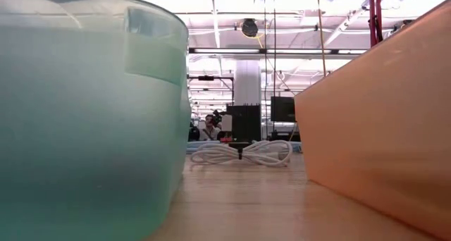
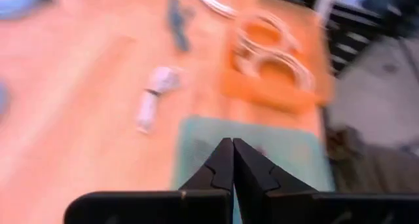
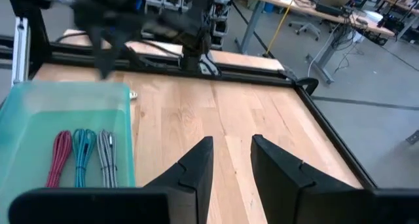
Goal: Pick & Place USB Port
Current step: Put the right light blue HDMI cable into the orange bin
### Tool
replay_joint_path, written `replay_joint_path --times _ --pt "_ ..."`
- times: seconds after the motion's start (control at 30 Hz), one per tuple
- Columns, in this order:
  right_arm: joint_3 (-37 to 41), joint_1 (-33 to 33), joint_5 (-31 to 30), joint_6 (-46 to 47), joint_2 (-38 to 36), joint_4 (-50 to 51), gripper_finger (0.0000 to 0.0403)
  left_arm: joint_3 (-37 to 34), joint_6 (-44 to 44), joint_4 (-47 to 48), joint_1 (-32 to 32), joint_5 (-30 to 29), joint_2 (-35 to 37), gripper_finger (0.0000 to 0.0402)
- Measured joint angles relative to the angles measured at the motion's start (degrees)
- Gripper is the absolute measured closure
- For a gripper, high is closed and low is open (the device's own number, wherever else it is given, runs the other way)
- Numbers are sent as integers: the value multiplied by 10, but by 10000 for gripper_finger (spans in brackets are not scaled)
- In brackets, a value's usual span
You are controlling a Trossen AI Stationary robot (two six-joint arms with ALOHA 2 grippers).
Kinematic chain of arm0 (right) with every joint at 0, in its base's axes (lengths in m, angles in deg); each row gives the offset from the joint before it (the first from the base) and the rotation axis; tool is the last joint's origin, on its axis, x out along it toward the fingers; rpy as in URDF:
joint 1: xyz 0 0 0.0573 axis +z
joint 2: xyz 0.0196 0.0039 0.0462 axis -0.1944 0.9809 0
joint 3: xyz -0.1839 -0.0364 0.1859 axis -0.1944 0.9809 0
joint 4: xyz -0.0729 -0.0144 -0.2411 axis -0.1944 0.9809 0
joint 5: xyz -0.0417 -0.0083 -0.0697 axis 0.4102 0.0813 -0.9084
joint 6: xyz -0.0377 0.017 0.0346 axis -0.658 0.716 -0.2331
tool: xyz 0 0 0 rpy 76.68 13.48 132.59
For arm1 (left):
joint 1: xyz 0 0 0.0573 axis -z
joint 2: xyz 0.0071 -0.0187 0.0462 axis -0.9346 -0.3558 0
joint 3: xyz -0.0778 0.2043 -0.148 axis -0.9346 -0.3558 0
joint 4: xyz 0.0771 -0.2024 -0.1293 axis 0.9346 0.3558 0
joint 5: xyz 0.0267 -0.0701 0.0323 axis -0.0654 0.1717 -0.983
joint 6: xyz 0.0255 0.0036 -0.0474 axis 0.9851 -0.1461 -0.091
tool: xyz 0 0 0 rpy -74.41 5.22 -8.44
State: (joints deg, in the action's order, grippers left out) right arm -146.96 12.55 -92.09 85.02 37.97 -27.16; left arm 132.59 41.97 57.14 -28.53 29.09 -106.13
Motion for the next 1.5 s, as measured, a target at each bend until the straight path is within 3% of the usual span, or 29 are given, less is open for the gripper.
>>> replay_joint_path --times 0.27,0.43,0.63,0.9,1.1,1.33,1.5 --pt "3 8 0 172 0 195 310 0 20 108 -64 -100 10 384" --pt "68 7 -17 199 1 152 310 0 -18 170 -101 -147 3 383" --pt "137 -44 -21 153 1 34 310 0 -73 226 -134 -149 3 383" --pt "204 -149 17 216 0 29 310 0 -144 300 -131 -139 -11 382" --pt "221 -191 28 272 -30 143 310 0 -146 296 -124 -126 -27 382" --pt "221 -211 35 297 -131 286 310 0 -142 296 -124 -119 -34 382" --pt "221 -223 30 250 -194 291 310 0 -141 293 -124 -119 -34 382"
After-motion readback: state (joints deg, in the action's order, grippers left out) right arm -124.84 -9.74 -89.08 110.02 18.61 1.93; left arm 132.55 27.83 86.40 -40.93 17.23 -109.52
